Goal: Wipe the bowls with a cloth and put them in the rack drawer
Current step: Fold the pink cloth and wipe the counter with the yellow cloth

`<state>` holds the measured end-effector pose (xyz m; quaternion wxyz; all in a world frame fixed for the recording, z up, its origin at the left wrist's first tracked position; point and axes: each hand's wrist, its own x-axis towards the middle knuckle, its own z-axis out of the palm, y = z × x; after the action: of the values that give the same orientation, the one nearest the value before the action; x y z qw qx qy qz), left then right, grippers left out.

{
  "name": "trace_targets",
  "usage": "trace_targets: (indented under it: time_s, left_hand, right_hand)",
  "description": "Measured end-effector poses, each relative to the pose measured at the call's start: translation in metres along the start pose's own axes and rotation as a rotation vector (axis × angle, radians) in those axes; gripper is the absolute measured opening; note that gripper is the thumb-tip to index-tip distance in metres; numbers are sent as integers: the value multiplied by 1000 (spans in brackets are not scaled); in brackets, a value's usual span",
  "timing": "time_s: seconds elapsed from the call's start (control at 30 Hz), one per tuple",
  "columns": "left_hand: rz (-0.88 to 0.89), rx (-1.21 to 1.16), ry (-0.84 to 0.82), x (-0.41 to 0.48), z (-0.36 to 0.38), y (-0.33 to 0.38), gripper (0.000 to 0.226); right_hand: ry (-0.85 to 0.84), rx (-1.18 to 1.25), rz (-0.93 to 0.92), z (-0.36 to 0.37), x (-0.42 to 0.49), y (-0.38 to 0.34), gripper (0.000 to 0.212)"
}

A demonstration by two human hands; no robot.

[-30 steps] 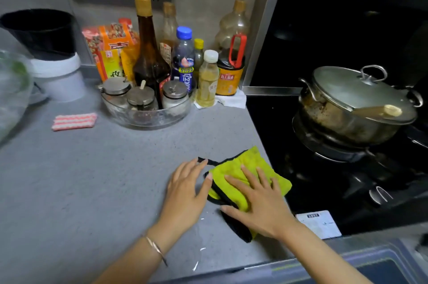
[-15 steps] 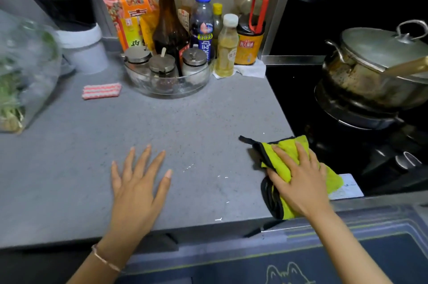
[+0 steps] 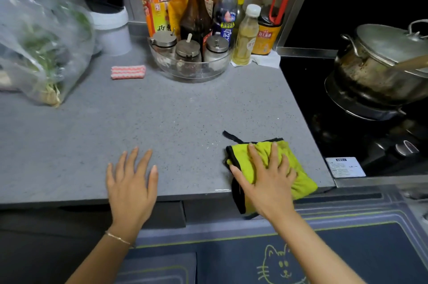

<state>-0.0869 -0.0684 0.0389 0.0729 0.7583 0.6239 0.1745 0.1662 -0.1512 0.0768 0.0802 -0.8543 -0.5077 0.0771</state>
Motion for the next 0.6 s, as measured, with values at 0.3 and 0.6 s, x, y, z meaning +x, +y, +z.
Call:
trace_targets:
  time_s: [0.3, 0.6]
  left_hand:
    - [-14, -10, 66, 0, 5, 2, 68]
    - [4, 1, 64, 0, 5, 1, 66]
  right_hand:
    - [-255, -350, -872, -30, 51, 78, 108]
    - [-75, -282, -825, -3, 39, 51, 90]
